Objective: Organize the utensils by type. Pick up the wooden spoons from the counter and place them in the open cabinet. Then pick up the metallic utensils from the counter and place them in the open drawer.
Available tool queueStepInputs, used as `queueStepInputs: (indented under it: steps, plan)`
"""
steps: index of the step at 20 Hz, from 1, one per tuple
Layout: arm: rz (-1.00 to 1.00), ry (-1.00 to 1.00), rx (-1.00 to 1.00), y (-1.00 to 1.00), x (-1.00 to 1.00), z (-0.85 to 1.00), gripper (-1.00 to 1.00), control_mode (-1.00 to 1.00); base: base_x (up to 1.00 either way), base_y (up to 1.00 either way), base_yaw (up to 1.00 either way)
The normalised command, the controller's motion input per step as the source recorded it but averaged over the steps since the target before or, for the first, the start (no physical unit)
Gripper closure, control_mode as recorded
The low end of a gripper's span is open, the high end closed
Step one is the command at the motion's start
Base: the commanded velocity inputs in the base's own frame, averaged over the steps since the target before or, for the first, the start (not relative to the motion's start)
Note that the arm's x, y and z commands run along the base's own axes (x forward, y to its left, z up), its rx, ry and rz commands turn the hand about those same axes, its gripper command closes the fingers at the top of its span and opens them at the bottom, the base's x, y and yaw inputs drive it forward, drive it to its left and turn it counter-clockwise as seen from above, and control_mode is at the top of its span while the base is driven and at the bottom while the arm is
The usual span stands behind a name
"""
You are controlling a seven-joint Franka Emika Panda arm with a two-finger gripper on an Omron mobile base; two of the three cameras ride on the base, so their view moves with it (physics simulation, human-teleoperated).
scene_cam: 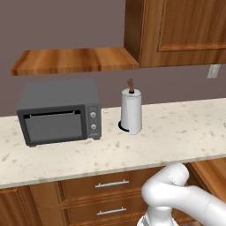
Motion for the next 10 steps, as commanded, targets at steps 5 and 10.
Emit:
queueStepInputs:
  steps: [5, 10]
  plan:
    - [0.00, -0.08, 0.00, -0.13, -0.40, -0.07, 1.00, -1.00, 0.00, 0.00, 0.00]
    - [0.00, -0.06, 0.00, 0.01, -0.10, 0.31, 1.00, -1.00, 0.00, 0.00, 0.00]
